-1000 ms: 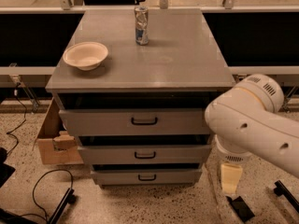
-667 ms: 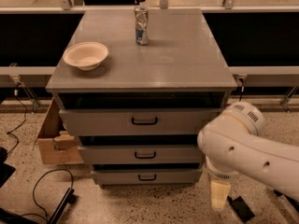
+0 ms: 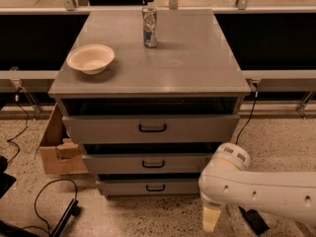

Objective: Open bottom drawer

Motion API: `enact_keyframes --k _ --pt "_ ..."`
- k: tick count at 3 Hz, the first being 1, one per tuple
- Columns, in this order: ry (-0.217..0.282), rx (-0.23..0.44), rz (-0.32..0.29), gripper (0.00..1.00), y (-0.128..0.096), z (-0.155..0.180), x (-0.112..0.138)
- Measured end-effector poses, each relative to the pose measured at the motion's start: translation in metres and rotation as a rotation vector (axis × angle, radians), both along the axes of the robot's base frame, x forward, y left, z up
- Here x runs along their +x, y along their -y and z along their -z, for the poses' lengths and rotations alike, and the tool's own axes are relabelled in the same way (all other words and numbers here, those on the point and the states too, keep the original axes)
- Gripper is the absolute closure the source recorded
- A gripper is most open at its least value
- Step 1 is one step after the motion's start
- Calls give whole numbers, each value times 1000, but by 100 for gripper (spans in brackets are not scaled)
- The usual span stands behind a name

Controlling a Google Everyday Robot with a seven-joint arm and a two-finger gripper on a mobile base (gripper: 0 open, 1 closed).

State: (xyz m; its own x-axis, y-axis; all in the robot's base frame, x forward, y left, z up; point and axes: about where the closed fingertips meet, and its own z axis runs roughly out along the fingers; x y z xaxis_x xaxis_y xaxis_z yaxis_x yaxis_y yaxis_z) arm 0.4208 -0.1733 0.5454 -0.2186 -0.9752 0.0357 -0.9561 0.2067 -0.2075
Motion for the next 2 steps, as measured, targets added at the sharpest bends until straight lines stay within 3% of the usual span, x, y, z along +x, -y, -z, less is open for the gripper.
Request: enact_keyframes --k 1,2 --pt "21 54 -32 0 -19 43 19" --pt "20 51 -43 0 -18 49 18"
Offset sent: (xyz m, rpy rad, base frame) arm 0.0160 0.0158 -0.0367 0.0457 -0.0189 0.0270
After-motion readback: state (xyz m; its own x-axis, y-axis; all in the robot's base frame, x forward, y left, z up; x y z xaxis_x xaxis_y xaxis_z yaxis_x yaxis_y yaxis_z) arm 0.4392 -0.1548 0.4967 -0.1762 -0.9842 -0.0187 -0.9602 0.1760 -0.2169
